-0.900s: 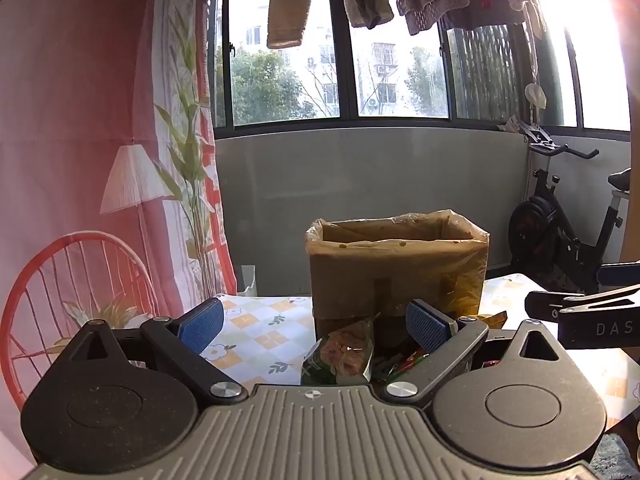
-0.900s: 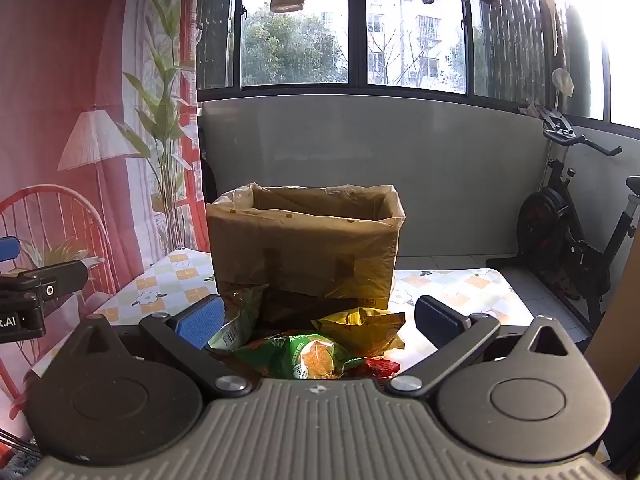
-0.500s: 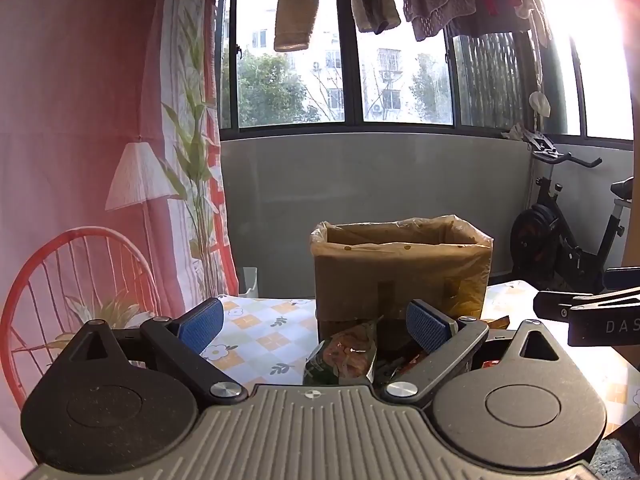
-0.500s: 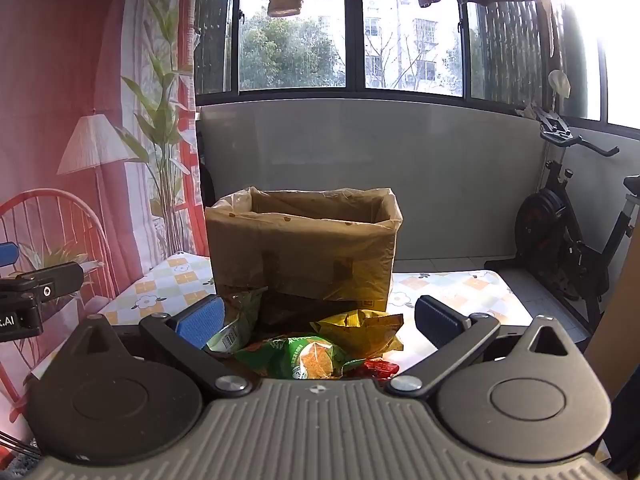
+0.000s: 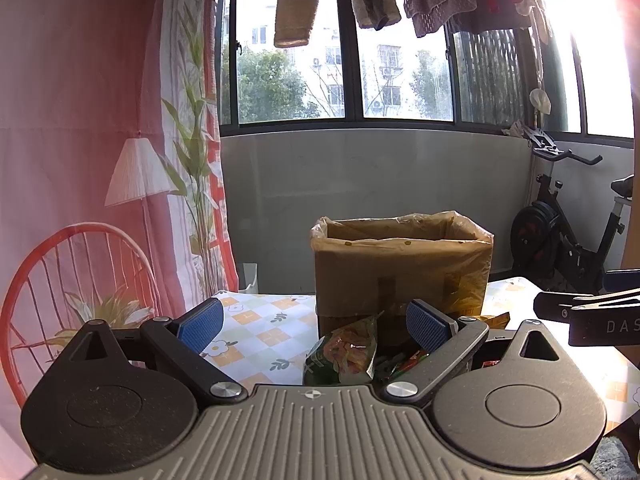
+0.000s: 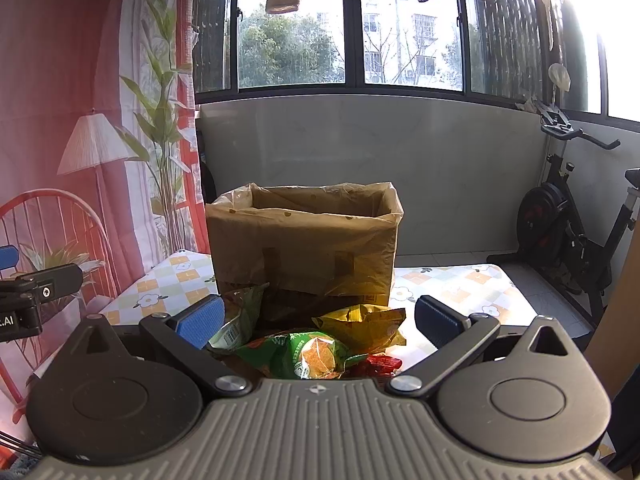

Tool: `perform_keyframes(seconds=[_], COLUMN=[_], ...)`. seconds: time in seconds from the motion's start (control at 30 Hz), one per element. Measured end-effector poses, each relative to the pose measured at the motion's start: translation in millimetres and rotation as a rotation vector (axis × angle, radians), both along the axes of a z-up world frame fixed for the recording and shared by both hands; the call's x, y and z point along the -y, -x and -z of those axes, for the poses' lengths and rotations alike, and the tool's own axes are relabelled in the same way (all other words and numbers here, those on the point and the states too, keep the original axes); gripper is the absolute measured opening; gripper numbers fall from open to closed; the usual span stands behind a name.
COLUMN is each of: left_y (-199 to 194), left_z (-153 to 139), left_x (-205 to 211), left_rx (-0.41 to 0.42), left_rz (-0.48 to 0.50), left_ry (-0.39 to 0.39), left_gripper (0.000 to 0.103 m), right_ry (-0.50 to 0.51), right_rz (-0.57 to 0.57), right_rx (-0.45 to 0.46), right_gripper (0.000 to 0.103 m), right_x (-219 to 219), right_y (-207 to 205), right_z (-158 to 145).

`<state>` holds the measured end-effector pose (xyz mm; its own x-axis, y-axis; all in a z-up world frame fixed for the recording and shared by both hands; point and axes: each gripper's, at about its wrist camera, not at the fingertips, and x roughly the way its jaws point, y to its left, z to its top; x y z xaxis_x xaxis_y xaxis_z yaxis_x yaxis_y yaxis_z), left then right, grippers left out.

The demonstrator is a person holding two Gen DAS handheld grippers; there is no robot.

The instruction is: Organize snacks

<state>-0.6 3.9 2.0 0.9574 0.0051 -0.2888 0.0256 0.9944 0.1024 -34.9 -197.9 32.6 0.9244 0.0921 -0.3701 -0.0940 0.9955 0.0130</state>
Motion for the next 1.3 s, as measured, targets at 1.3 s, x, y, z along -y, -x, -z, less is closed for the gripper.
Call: perform_keyframes(seconds=[1.3], left_y=[0.5], left_z=[4.2], left_x=[1.8], left_rx=[0.001], left_rz=[-0.003], left_ry=[-0.001], left_gripper=[0.099], right_ry=[-0.007], right_rz=[-0.006], right_rx=[-0.004], right_gripper=[0.103], right_x=[2.7], right_y=[0.3], right_z=[2.5])
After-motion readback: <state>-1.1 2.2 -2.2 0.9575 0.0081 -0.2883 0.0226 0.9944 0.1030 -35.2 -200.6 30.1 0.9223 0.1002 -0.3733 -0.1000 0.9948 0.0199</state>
